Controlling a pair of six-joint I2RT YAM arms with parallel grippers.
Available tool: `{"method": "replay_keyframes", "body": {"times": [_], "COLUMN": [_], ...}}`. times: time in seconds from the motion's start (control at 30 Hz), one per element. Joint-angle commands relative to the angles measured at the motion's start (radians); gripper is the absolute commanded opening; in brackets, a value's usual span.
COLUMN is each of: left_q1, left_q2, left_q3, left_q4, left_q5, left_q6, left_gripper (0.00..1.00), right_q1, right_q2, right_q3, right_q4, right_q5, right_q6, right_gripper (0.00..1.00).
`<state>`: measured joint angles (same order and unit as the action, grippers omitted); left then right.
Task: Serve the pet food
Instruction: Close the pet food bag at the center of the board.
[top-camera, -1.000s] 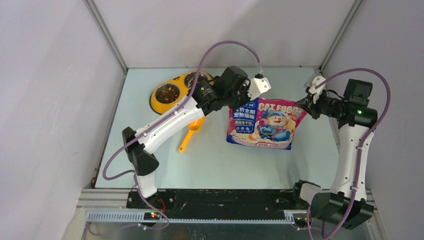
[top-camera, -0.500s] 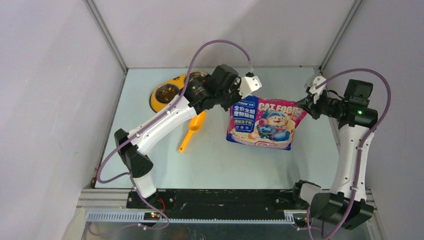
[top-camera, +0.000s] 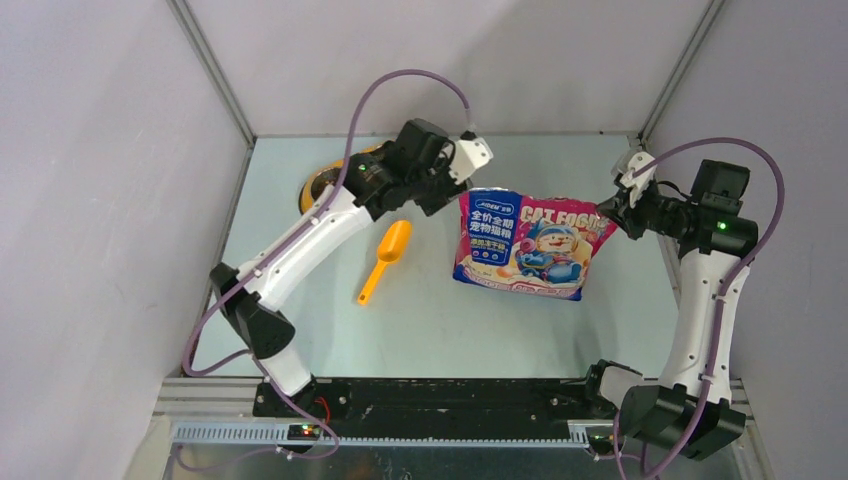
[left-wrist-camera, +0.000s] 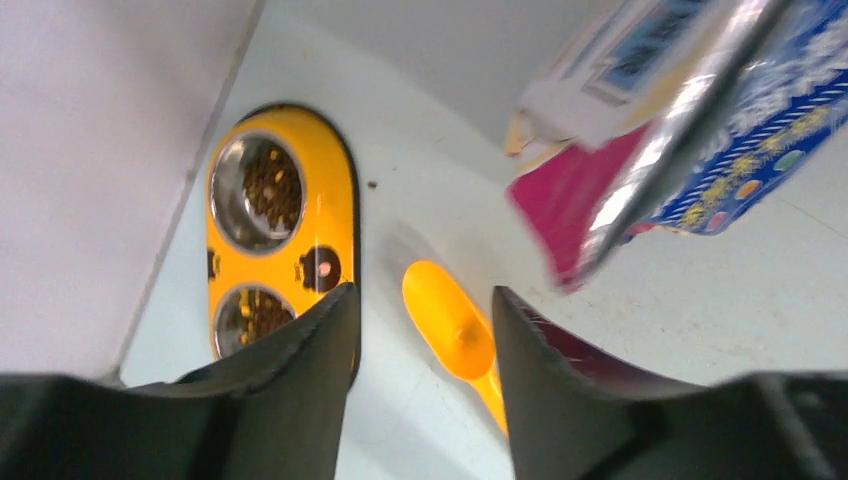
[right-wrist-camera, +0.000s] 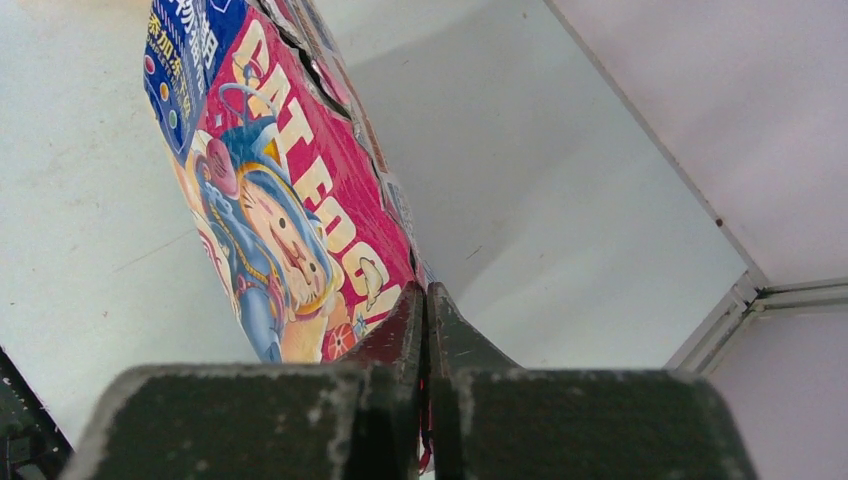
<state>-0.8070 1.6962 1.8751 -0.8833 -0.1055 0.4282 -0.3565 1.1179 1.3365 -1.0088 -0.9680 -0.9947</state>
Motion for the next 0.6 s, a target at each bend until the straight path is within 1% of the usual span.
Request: {"method": "replay_keyframes", "body": {"times": [0.0,0.03,0.07,0.1,0.13,0.17,0.2,0.23,0.27,0.33,0.37,0.43,0.47,0.57], "left_q1": [0.042,0.043,0.048,0.051,0.057,0.061,0.068,0.073,0.083,0.103,0.112,0.143,0.165,0.226], "left_q2": [-0.093,-0.099,-0.111,-0.117,-0.132,-0.148,-0.157,-0.176,-0.185,-0.211,-0.230,-0.259,-0.269,-0.318], "left_q3": [-0.001,-0.001,-0.001,-0.003,-0.006,-0.009,-0.016,-0.021,-0.031,-0.046,-0.050,-0.071,-0.078,-0.116], "left_q4": [-0.005,-0.006,-0.005,-0.006,-0.006,-0.004,-0.002,0.003,0.006,0.013,0.015,0.020,0.022,0.037], "left_q5": [-0.065,-0.062,-0.060,-0.056,-0.053,-0.046,-0.039,-0.037,-0.029,-0.014,-0.009,0.011,0.028,0.070], "left_q6": [0.007,0.007,0.004,0.004,0.000,-0.001,-0.005,-0.006,-0.013,-0.025,-0.032,-0.052,-0.063,-0.091], "left_gripper": [0.68,0.70,0.77,0.81,0.88,0.92,0.98,0.99,0.99,1.00,1.00,1.00,1.00,1.00], "right_q1": [-0.032,-0.032,-0.032,-0.032,-0.032,-0.032,-0.032,-0.032,-0.032,-0.032,-0.032,-0.030,-0.030,-0.031], "right_q2": [-0.033,-0.038,-0.040,-0.047,-0.051,-0.058,-0.062,-0.070,-0.075,-0.097,-0.104,-0.126,-0.141,-0.170], "right_q3": [0.018,0.018,0.018,0.019,0.019,0.019,0.019,0.019,0.019,0.019,0.019,0.019,0.019,0.024], "right_q4": [0.095,0.094,0.093,0.094,0.094,0.098,0.100,0.105,0.109,0.131,0.140,0.168,0.194,0.221], "right_q5": [0.057,0.058,0.058,0.058,0.058,0.057,0.057,0.056,0.056,0.059,0.063,0.079,0.085,0.094], "right_q6": [-0.008,-0.009,-0.009,-0.009,-0.007,-0.004,0.003,0.007,0.017,0.044,0.056,0.105,0.147,0.200], "right_gripper": [0.06,0.11,0.20,0.24,0.33,0.37,0.47,0.51,0.59,0.69,0.72,0.74,0.75,0.76]}}
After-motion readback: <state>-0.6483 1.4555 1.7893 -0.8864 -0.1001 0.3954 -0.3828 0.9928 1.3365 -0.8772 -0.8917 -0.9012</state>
